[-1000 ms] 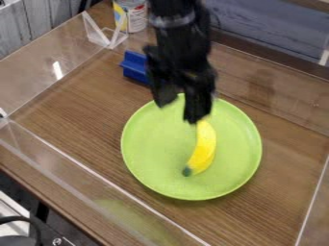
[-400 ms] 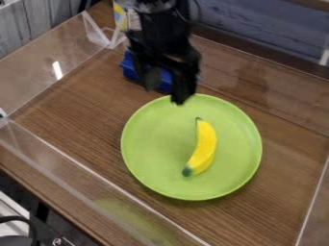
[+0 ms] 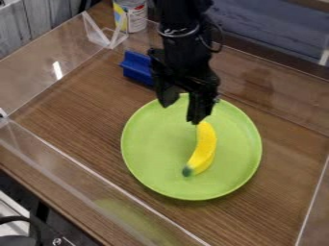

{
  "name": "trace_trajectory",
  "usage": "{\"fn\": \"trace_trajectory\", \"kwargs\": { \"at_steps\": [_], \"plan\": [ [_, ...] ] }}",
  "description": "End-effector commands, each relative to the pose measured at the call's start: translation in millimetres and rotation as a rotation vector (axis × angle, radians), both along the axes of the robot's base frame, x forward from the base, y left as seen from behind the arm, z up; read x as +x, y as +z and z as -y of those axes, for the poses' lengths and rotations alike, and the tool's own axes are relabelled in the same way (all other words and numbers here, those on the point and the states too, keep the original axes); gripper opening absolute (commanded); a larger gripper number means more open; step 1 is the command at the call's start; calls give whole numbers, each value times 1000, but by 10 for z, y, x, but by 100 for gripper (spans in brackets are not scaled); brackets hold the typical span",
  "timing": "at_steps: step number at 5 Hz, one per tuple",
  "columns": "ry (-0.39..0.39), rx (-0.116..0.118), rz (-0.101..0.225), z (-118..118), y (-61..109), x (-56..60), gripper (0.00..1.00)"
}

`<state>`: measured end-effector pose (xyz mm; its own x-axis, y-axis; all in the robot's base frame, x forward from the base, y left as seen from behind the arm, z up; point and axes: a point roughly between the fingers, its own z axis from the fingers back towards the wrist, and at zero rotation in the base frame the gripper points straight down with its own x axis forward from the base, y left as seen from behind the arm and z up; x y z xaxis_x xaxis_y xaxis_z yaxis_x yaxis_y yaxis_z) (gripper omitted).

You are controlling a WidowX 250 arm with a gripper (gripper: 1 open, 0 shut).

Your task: Put the banana in the green plate

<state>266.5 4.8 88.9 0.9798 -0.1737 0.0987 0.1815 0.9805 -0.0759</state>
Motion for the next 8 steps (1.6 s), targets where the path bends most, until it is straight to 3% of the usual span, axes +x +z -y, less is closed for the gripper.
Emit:
{"fn": "trace_trajectory", "kwargs": {
  "at_steps": [1,2,3,4,8],
  "plan": [
    [29,23,46,-195,128,84,100],
    [70,48,53,-504,143,108,100],
    [44,38,64,-253,76,159,100],
    [19,29,77,-63,12,282,100],
    [94,66,82,-415,-44,315,100]
  ]
}}
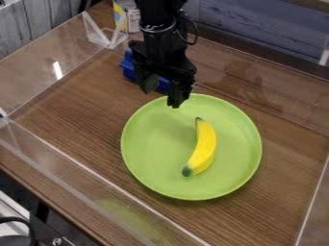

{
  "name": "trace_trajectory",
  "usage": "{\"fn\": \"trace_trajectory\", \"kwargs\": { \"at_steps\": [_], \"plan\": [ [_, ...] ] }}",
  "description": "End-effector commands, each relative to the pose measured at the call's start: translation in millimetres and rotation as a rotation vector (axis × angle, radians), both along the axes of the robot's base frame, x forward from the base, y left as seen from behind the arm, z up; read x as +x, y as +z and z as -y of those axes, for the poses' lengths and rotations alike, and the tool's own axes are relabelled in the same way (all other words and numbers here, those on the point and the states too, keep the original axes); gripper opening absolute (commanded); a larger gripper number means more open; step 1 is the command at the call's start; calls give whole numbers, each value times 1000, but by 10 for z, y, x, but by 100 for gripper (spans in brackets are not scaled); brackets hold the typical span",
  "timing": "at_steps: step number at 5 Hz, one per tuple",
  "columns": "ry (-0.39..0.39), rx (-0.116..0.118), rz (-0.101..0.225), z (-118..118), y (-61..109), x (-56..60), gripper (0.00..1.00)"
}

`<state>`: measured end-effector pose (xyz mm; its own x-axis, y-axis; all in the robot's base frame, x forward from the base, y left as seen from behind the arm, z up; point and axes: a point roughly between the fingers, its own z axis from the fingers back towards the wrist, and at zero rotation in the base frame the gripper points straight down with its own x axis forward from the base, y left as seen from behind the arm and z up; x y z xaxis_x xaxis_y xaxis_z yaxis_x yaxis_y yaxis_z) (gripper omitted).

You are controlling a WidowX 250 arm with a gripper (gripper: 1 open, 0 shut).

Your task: Put the banana in the green plate

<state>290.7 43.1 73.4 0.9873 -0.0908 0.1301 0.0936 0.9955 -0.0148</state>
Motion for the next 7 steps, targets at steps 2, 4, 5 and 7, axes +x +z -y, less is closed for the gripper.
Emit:
{"fn": "trace_trajectory", "kwargs": {
  "at_steps": [2,4,5,7],
  "plan": [
    [4,12,56,-138,156,134,100],
    [40,21,74,-342,146,248,0],
    [44,17,63,-354,59,278,0],
    [49,9,39,-379,-143,356,0]
  ]
}}
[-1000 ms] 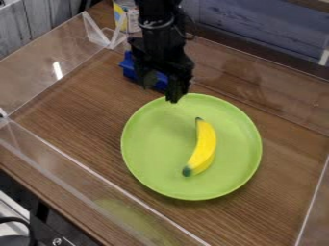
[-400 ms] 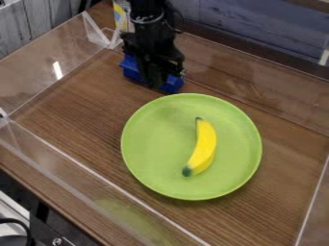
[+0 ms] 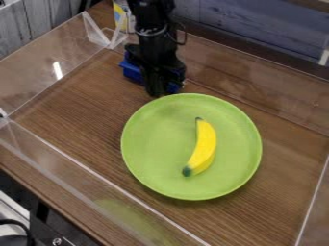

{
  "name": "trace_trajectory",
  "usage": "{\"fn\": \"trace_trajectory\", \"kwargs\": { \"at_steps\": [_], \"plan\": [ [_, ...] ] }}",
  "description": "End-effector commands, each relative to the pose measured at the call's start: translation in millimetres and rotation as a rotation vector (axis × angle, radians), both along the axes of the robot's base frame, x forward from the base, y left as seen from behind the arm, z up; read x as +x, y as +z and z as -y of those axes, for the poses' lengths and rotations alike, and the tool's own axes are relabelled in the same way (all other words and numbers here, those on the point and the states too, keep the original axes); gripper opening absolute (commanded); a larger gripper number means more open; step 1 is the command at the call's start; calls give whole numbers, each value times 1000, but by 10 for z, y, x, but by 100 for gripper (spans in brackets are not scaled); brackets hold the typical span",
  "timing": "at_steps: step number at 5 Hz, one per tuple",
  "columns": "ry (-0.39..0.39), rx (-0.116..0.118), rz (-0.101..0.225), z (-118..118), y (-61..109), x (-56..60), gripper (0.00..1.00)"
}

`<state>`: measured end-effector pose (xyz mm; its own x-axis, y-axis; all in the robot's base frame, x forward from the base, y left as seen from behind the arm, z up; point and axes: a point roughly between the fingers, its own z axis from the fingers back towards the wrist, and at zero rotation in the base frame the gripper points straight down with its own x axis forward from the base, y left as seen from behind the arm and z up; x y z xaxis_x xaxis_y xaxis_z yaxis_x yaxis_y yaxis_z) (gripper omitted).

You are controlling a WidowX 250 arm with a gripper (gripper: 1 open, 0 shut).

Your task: Put the banana in the green plate

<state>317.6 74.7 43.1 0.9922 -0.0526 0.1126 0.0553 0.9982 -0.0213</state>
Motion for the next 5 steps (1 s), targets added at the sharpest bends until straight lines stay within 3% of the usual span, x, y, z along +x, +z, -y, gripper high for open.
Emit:
{"fn": "trace_trajectory", "kwargs": {
  "at_steps": [1,4,5],
  "plan": [
    [8,9,51,-52,91,116,0],
    [1,-10,35,-31,-44,160,0],
    [4,-14,37,-19,-19,161,100]
  ]
}}
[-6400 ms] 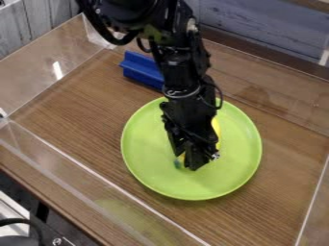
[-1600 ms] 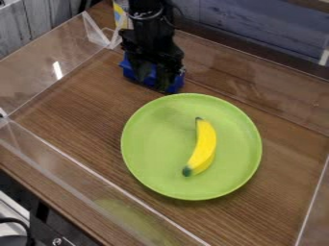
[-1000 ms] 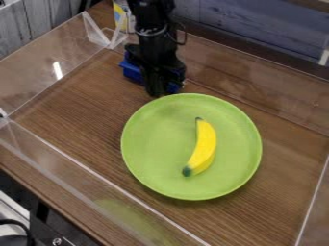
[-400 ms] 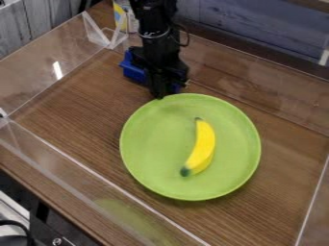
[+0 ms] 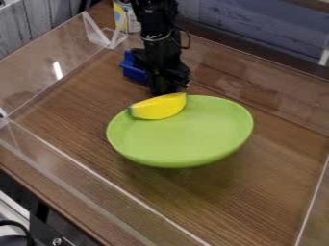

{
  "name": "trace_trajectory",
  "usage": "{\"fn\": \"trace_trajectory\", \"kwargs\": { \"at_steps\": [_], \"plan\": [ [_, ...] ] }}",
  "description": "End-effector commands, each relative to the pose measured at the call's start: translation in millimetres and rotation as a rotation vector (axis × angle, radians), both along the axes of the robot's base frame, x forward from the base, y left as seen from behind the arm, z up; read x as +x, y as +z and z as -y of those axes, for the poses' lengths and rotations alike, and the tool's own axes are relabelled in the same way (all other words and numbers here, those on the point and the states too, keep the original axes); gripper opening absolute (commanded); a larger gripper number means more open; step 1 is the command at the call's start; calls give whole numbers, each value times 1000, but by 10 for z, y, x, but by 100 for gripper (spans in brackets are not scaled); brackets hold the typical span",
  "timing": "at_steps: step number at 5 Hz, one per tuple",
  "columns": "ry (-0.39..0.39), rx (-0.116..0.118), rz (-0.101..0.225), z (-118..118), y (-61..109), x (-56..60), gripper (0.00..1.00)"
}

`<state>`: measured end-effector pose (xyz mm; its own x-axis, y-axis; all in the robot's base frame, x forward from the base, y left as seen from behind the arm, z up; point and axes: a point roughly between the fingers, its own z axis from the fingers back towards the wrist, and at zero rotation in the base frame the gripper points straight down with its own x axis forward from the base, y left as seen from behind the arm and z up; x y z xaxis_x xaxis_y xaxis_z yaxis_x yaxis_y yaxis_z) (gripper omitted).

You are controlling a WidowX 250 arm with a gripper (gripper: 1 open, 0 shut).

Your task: Put the banana in the green plate

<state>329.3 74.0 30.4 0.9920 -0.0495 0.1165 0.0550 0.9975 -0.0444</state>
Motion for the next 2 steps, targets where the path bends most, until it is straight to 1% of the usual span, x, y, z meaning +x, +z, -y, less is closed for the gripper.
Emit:
{"fn": "trace_trajectory", "kwargs": {
  "at_steps": [1,2],
  "plan": [
    [1,9,40,-6,168,42,0],
    [-2,10,51,22,258,40,0]
  ]
}}
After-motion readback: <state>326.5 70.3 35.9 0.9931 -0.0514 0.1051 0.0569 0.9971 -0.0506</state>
